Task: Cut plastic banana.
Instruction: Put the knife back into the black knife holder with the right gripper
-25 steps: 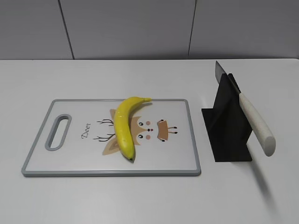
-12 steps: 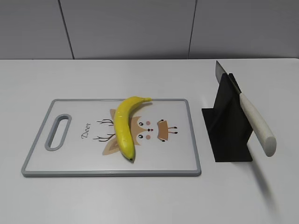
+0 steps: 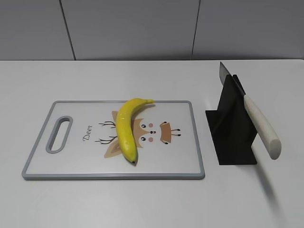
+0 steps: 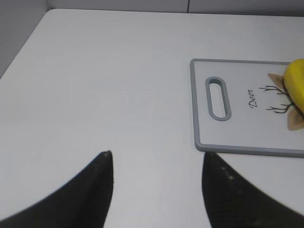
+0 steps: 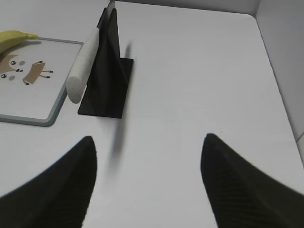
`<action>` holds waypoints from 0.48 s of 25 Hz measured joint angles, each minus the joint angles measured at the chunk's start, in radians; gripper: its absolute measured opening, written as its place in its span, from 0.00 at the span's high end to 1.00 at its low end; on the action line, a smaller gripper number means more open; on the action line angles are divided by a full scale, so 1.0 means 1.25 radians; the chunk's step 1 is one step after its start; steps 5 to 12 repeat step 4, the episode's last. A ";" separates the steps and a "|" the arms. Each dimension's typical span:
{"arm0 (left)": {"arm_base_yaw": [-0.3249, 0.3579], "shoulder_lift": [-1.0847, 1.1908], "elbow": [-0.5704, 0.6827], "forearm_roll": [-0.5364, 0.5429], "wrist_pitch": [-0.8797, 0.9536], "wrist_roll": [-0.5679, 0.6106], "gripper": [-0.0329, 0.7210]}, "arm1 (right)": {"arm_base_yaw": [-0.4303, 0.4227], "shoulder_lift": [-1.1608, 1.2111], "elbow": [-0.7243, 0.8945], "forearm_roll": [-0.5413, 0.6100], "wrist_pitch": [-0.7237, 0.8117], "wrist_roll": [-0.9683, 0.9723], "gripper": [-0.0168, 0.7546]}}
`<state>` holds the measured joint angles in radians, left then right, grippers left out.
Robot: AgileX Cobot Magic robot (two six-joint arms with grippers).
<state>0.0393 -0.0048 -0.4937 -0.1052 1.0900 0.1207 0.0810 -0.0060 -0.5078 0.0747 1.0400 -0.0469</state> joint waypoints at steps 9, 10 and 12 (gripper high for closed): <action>0.000 0.000 0.000 0.000 0.000 0.000 0.19 | 0.000 0.000 0.000 0.001 0.000 0.000 0.29; 0.000 0.000 0.000 0.000 0.000 0.000 0.19 | 0.000 0.000 0.000 0.001 0.000 0.000 0.29; 0.000 0.000 0.000 0.000 0.000 0.000 0.19 | 0.000 0.000 0.000 0.001 0.000 0.000 0.29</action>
